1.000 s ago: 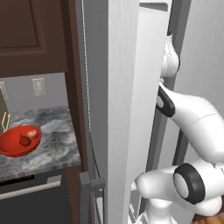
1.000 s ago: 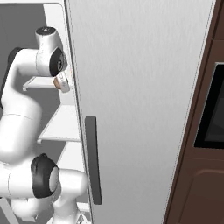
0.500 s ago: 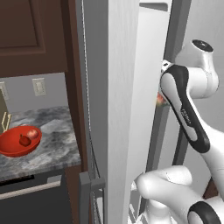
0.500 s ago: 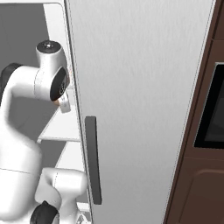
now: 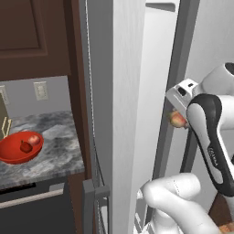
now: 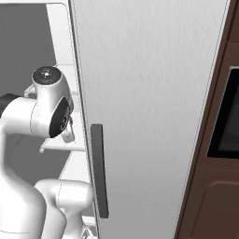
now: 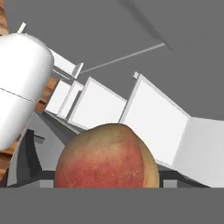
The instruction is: Take the peach, bell pepper, and peach from the freezer and place them in the bowl on the counter.
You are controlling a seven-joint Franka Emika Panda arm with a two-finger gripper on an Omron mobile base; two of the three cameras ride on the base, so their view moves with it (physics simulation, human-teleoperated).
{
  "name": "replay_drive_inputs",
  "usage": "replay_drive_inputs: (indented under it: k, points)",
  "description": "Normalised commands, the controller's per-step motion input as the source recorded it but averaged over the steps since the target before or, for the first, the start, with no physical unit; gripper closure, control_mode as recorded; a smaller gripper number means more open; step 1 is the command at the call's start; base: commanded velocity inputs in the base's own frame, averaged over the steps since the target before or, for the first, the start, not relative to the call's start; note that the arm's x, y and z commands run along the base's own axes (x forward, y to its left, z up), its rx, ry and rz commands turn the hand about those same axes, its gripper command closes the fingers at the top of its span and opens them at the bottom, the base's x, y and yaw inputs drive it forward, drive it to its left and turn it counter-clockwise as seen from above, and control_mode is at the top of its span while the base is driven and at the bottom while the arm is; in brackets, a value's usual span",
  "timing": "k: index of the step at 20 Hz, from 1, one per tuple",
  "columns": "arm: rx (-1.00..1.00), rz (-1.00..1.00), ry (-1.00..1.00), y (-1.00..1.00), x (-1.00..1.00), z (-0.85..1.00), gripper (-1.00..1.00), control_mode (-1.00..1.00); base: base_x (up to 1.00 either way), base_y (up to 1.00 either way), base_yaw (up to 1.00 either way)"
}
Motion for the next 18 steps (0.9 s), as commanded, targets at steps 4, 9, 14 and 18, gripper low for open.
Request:
replay_drive_inputs:
  k: [4,9,14,18]
  points:
    - [0.00,0.00,0.00,-0.29,-0.39,-0.22,1.00,-1.00,0.00,0.00,0.00]
    - [0.00,0.00,-0.01,-0.01,-0.40,0.00,1.00,1.00,-0.40,-0.04,0.00]
    - [0.00,0.00,0.00,0.00,0.00,0.00,1.00,1.00,-1.00,0.14,0.00]
    - [0.00,0.00,0.00,0.00,0.00,0.00,1.00,1.00,-1.00,0.72,0.00]
